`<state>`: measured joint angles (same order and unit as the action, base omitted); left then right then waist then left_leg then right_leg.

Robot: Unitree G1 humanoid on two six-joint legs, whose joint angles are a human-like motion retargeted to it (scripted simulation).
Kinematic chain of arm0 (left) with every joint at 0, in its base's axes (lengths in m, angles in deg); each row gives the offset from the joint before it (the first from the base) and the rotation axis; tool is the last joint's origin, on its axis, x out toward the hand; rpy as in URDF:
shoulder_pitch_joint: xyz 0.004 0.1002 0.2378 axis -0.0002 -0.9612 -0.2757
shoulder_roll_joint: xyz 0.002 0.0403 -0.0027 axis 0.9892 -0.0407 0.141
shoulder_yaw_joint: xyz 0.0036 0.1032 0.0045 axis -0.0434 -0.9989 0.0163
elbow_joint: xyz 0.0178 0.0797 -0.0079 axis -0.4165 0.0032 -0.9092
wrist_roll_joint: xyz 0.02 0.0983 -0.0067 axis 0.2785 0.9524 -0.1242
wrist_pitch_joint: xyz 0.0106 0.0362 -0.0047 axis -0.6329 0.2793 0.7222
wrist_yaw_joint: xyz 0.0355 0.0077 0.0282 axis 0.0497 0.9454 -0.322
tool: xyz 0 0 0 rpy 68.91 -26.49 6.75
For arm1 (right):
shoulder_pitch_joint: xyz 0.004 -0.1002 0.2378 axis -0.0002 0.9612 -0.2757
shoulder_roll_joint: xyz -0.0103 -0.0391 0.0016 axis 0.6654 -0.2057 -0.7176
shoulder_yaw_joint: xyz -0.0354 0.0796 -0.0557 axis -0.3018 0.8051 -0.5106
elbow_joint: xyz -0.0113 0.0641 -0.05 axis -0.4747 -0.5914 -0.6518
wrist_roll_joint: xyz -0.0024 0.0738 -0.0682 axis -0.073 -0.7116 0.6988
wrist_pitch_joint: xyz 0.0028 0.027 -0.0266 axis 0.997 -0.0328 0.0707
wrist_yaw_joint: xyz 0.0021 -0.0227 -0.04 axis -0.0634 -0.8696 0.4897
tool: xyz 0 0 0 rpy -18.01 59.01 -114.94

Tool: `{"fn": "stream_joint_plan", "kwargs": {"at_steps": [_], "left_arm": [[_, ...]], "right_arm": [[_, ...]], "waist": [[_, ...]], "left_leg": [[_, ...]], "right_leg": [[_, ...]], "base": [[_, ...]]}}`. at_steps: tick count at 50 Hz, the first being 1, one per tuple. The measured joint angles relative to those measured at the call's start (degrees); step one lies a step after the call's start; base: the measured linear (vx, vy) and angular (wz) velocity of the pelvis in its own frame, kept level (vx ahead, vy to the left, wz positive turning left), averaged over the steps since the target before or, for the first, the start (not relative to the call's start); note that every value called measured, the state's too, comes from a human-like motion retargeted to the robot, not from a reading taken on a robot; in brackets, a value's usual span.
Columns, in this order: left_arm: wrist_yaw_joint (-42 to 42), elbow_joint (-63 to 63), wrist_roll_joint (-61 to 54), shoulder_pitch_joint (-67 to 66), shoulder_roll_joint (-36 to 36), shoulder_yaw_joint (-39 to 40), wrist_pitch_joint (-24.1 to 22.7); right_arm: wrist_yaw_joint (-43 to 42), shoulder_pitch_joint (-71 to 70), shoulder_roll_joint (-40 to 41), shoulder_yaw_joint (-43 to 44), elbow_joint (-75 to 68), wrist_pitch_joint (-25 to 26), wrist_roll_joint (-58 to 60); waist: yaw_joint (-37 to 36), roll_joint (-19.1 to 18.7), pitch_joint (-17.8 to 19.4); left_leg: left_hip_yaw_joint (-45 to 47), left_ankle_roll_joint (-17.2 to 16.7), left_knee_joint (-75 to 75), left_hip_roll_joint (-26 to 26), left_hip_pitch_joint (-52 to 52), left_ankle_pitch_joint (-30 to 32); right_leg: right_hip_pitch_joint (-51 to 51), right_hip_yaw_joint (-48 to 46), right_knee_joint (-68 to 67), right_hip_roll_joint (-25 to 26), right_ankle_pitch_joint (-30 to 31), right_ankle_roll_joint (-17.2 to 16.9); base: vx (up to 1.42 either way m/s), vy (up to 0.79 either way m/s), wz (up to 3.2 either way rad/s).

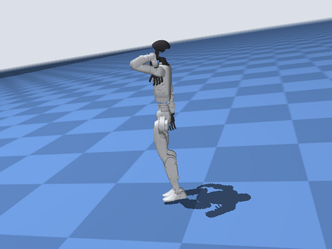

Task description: In place motions

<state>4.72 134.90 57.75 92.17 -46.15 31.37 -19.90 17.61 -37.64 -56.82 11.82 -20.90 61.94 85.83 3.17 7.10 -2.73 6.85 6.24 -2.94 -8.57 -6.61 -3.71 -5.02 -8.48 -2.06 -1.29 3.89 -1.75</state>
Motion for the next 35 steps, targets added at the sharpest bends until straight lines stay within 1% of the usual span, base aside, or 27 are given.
{"fn": "stream_joint_plan", "kwargs": {"at_steps": [4,8,10,13,15,17,20,22,25,27,30,32,35], "left_arm": [[-0.01,0.0,-0.18,2.4,-0.75,1.35,0.0],[-0.76,0.0,-1.34,3.51,-1.32,2.59,0.0],[-1.41,0.0,-2.27,2.86,-0.9,3.46,0.0],[-2.62,0.0,-3.91,0.15,1.66,4.12,0.0],[-3.04,0.0,-4.46,-2.81,4.91,3.09,0.0],[-1.4,0.0,-2.76,-6.8,9.41,0.84,0.0],[2.93,0.0,1.8,-13.08,15.02,-1.94,0.0],[4.57,0.0,3.55,-16.37,16.47,-2.28,0.0],[4.86,0.0,3.84,-18.91,14.79,-0.66,0.0],[3.97,0.0,2.88,-19.77,12.7,0.67,0.0],[2.85,0.0,1.75,-21.31,10.05,1.71,0.0],[2.47,0.0,1.36,-22.24,8.87,2.25,0.0],[2.26,0.0,1.17,-23.12,8.13,2.52,0.0]], "right_arm": [[-0.42,1.66,-2.65,-0.64,-3.78,2.03,-0.79],[-2.13,0.19,-5.25,-4.13,-6.27,3.47,1.49],[-2.81,-1.34,-5.93,-5.81,-7.26,4.06,3.1],[-3.11,-5.01,-5.68,-6.48,-8.14,4.45,2.48],[-2.95,-7.7,-4.78,-5.7,-7.57,3.91,0.2],[-1.92,-10.07,-3.45,-4.55,-6.05,2.99,-2.86],[0.41,-13.81,-0.87,-3.04,-3.19,2.08,-7.16],[1.71,-16.2,0.97,-2.92,-0.88,1.66,-8.83],[3.73,-19.6,3.59,-4.52,2.84,0.88,-10.5],[4.73,-21.0,4.63,-5.6,4.59,0.58,-11.04],[5.34,-21.97,5.74,-6.31,6.07,0.09,-11.02],[5.57,-22.54,6.35,-6.54,6.83,-0.08,-11.06],[5.89,-22.94,6.94,-6.69,7.55,-0.18,-11.19]], "waist": [[-0.89,-0.23,0.74],[-1.22,-0.36,2.41],[-1.19,0.24,3.76],[-1.42,1.89,7.02],[-2.48,2.54,9.54],[-4.72,2.5,11.54],[-7.76,2.12,13.33],[-9.64,2.11,13.9],[-11.58,2.23,13.79],[-12.55,2.28,12.9],[-13.64,2.77,10.86],[-14.05,2.46,9.47],[-14.14,1.2,6.92]], "left_leg": [[-0.51,-0.34,-1.09,-0.13,0.23,-0.21],[0.04,-0.28,-6.07,-0.63,1.95,0.92],[0.97,-0.2,-12.21,-0.98,4.13,3.69],[3.14,0.66,-28.08,-0.77,10.57,11.45],[5.14,4.06,-39.83,0.6,16.58,16.4],[4.29,4.55,-50.83,-0.6,23.4,15.44],[7.2,5.18,-66.23,1.15,32.51,10.92],[8.82,4.95,-74.42,2.47,37.67,8.31],[10.2,4.25,-82.81,4.2,43.45,6.01],[10.48,3.95,-84.82,5.15,44.93,5.12],[10.55,4.47,-83.55,5.74,43.78,3.38],[9.43,4.53,-79.59,5.43,41.48,2.4],[7.07,3.58,-70.19,4.65,36.28,0.84]], "right_leg": [[-0.32,-0.62,-0.09,-0.26,-0.37,0.36],[-1.18,-1.08,-0.41,-1.78,-0.88,0.48],[-2.03,-1.18,-0.58,-3.58,-1.04,0.41],[-3.78,-1.25,-0.7,-6.97,-1.13,0.14],[-4.95,-1.31,-0.58,-8.49,-1.12,0.11],[-5.44,-0.58,-0.34,-9.43,-0.65,0.32],[-5.16,0.02,-0.46,-9.61,-0.21,1.23],[-4.79,0.93,-0.69,-9.73,-0.12,1.72],[-4.34,2.03,-0.95,-9.32,-0.32,2.51],[-3.98,2.43,-1.03,-9.09,-0.43,2.8],[-3.61,2.13,-0.95,-9.27,-0.54,2.97],[-2.78,1.8,-0.89,-8.39,-0.52,3.06],[-1.21,0.94,-0.69,-6.28,-0.51,3.05]], "base": [[-0.09,-0.05,0.15],[-0.06,-0.04,0.09],[-0.12,-0.07,0.03],[-0.23,-0.06,-0.07],[-0.21,-0.08,-0.19],[-0.11,-0.04,-0.34],[-0.11,0.0,-0.26],[-0.12,0.04,-0.37],[-0.05,0.04,-0.31],[0.06,0.03,-0.12],[0.08,0.01,0.15],[0.03,0.0,0.28],[0.1,-0.01,0.38]]}}
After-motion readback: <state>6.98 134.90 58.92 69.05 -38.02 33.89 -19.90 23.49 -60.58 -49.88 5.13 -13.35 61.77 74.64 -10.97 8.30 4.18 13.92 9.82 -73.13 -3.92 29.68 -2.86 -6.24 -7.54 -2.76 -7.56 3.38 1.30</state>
